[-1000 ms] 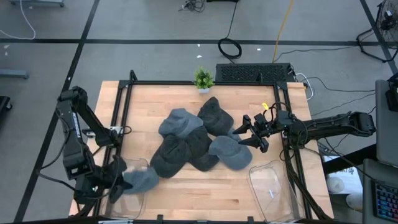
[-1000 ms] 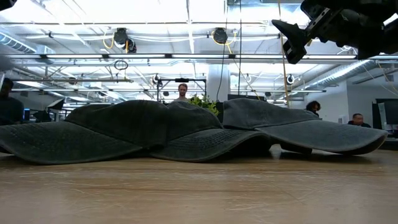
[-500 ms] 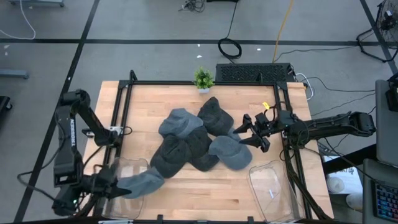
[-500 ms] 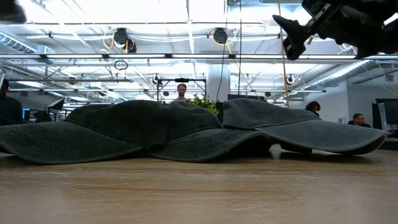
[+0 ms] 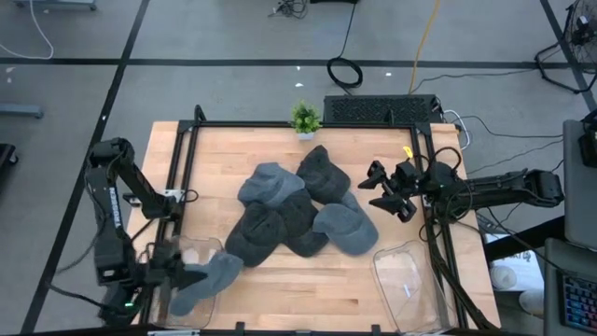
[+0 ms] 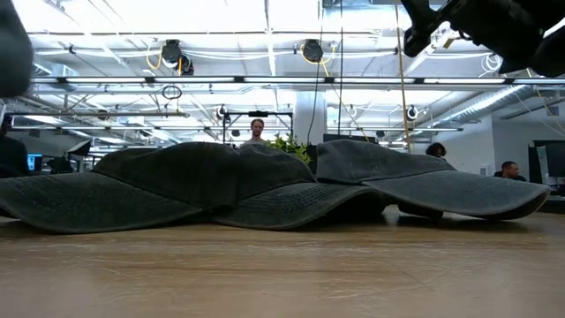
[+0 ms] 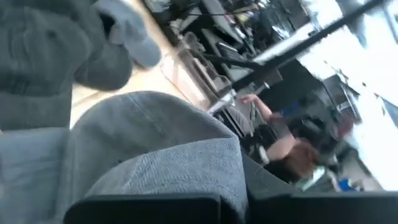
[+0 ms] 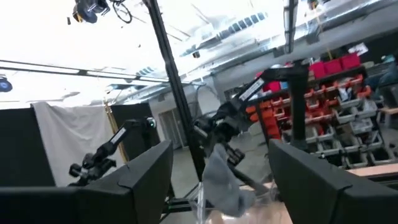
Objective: Pick & Place hat
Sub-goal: Put the top gray cap into the right transparent bin
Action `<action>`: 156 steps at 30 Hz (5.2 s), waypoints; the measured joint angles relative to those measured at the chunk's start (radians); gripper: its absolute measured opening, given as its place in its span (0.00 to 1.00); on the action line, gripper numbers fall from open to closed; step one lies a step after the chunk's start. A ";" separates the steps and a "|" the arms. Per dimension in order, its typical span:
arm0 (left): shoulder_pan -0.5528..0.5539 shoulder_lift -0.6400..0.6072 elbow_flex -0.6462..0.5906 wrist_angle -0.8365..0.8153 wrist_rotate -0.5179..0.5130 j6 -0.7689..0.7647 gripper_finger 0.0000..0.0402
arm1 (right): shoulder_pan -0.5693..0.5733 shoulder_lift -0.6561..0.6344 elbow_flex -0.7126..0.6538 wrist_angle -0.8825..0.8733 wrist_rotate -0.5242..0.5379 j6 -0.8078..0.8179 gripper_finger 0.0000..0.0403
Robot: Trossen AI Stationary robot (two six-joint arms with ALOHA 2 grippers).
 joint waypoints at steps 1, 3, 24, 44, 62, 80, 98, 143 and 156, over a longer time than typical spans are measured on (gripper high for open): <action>0.007 0.004 -0.016 -0.016 -0.011 -0.019 0.00 | -0.006 0.000 0.000 0.002 0.000 0.000 0.62; 0.007 0.014 -0.038 -0.023 -0.033 -0.026 0.00 | -0.016 0.000 0.000 0.006 0.000 0.000 0.62; 0.020 0.118 -0.052 0.098 0.036 0.023 0.01 | -0.013 0.001 0.000 -0.060 -0.005 0.033 0.62; 0.003 -0.079 -0.022 0.120 -0.299 0.315 0.00 | -0.013 0.001 0.000 -0.089 -0.003 0.038 0.62; 0.613 -0.215 -0.022 1.061 0.669 1.794 0.00 | 0.039 0.000 0.000 -0.194 -0.104 -0.074 0.62; 1.252 0.035 -0.014 1.613 1.576 1.897 0.00 | 0.210 0.155 -0.001 -0.090 0.188 -0.172 0.62; 1.342 0.326 0.499 1.463 2.088 1.734 0.00 | 0.216 0.462 0.001 0.408 0.211 -0.098 0.62; 1.363 0.323 0.545 1.282 2.073 1.729 0.00 | 0.320 0.720 0.488 0.285 -0.216 -0.225 0.18; 1.439 0.257 0.543 1.074 2.227 1.525 0.16 | 0.394 0.394 0.489 -0.461 -0.084 -0.071 0.00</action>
